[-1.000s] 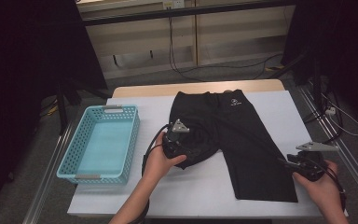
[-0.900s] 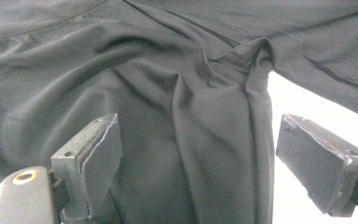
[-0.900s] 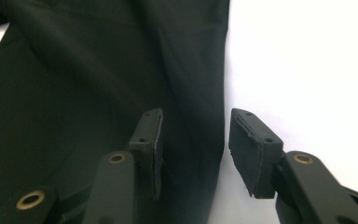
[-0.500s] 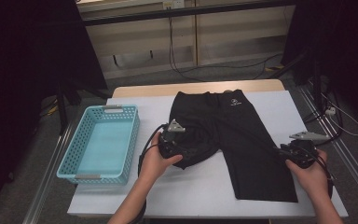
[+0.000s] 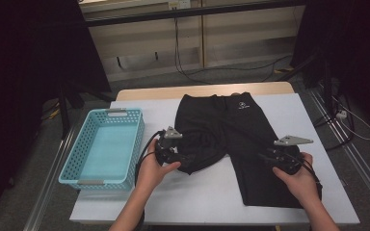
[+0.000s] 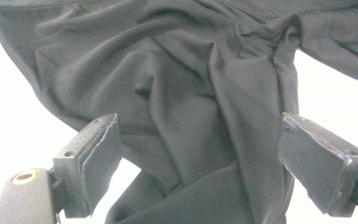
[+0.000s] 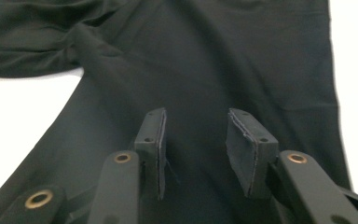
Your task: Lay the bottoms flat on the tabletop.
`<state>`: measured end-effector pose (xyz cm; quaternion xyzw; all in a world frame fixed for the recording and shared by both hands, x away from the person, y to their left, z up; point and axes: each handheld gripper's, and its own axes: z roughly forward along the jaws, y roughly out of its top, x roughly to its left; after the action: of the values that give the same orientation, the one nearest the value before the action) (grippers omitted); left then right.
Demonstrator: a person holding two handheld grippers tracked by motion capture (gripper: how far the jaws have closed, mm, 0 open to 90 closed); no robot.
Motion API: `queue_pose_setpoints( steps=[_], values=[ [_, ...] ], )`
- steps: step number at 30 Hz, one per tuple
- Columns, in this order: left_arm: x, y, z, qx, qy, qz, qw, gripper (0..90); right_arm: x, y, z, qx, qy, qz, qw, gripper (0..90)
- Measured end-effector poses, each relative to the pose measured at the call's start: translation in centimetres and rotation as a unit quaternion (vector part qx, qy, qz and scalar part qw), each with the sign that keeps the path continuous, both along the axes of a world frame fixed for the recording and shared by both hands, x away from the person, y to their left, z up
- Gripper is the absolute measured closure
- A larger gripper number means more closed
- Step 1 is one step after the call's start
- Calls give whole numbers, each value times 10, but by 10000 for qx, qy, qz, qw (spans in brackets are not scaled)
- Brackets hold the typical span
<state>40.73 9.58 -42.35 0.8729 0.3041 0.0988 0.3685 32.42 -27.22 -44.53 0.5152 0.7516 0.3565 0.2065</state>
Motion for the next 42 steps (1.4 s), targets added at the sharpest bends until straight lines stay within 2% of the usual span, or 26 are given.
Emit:
queue_pose_setpoints(
  steps=[5,9,12,13,15,24,28,32,34,35,36,37,38,42],
  values=[
    [0,2,1,-65,-6,17,10000,145,-5,5,-4,-13,63,100,9999,578],
    [0,1,0,-47,8,6,10000,144,-12,11,-6,90,49,232,9997,567],
    [1,-1,-1,-65,25,4,10000,144,-14,13,-5,112,30,264,9996,596],
    [1,-2,-1,-52,27,-23,10000,143,-15,14,-5,196,25,322,9993,674],
    [2,-3,-1,-25,2,-43,10000,140,-16,16,-5,236,35,337,9991,687],
    [4,-3,0,-86,29,-21,10000,139,-22,29,0,76,-127,533,9985,701],
    [4,-3,0,-96,0,-30,9999,139,-23,38,-4,97,21,768,9970,695],
    [5,-2,-1,-101,40,-35,9999,139,-21,49,-12,-29,185,955,9953,644],
    [5,-3,-1,-95,39,-23,9999,139,-21,52,-14,-66,197,992,9948,638],
    [5,-3,-1,-92,37,-20,9999,139,-21,53,-14,-111,167,1018,9946,652],
    [5,-3,-2,-94,42,-21,9999,139,-21,54,-14,-151,157,1064,9941,785],
    [5,-3,-1,-104,41,-15,9999,139,-21,54,-14,-151,157,1064,9941,785],
    [5,-3,-1,-115,51,-12,9999,139,-21,54,-14,-60,211,1162,9930,887],
    [5,-3,0,-168,45,-19,9998,139,-23,55,-14,-45,246,1208,9924,900]
  ],
)
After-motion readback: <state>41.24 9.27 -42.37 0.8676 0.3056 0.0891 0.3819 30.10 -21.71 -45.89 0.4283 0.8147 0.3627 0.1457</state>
